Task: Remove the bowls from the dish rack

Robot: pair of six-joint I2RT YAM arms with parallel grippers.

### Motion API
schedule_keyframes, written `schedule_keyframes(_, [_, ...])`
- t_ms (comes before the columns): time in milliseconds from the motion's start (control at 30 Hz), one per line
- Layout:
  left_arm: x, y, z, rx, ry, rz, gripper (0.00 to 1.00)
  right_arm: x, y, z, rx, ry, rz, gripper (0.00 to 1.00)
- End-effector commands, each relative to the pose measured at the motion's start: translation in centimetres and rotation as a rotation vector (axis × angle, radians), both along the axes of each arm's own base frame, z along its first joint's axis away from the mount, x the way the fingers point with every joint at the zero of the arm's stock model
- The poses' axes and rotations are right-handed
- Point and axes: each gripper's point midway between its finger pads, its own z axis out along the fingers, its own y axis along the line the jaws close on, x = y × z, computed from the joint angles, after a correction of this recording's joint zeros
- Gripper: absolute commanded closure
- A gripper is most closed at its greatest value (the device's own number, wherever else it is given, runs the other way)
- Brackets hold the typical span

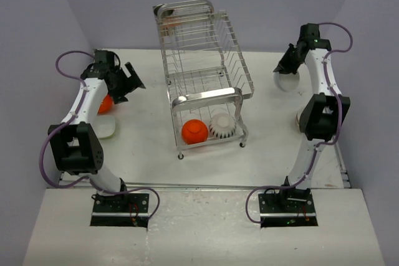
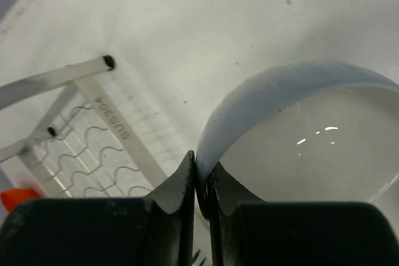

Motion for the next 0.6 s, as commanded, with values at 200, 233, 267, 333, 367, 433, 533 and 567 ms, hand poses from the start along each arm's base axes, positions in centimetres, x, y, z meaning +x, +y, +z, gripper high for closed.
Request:
schedule_keyframes(200, [1.7,-2.9,3.6,-0.049,-0.111,-0.1,0.1,-1.8,-4.6,-2.6,-0.265,0.138,0.007,1.0])
schedule_keyframes(233, [1.7,-3.0,3.4,-0.052,-0.106,-0.099,0.11,-1.9,-5.0,-3.0,-0.287,0.151,0.009,1.0])
schedule_keyframes(267, [1.6,-3.2,3.0,-0.06,-0.098,-0.093,0.11,-2.2,-5.6,-3.6,-0.313,0.173,0.001,1.0])
schedule_keyframes(333, [1.7,-4.3,2.4,-0.075,-0.084,-0.106,0.12,-2.6,-6.2,-4.2,-0.347,0.197,0.0,1.0])
schedule_keyframes(367, [1.8,-4.8,2.4,-0.082,-0.083,-0.112,0.12,-3.0,-6.6,-4.8,-0.365,0.218,-0.008,1.0])
schedule_keyframes(433, [2.2,-5.2,1.6,-0.089,-0.063,-0.112,0.13,-3.3,-7.2,-5.1,-0.383,0.234,-0.016,1.0])
schedule_keyframes(533, [2.9,-5.9,0.9,-0.092,-0.041,-0.108,0.14,-3.6,-8.1,-5.9,-0.426,0.271,-0.027,1.0])
schedule_keyframes(567, [3.1,-6.0,0.3,-0.097,-0.021,-0.105,0.15,-3.8,-8.3,-6.2,-0.432,0.285,-0.03,1.0])
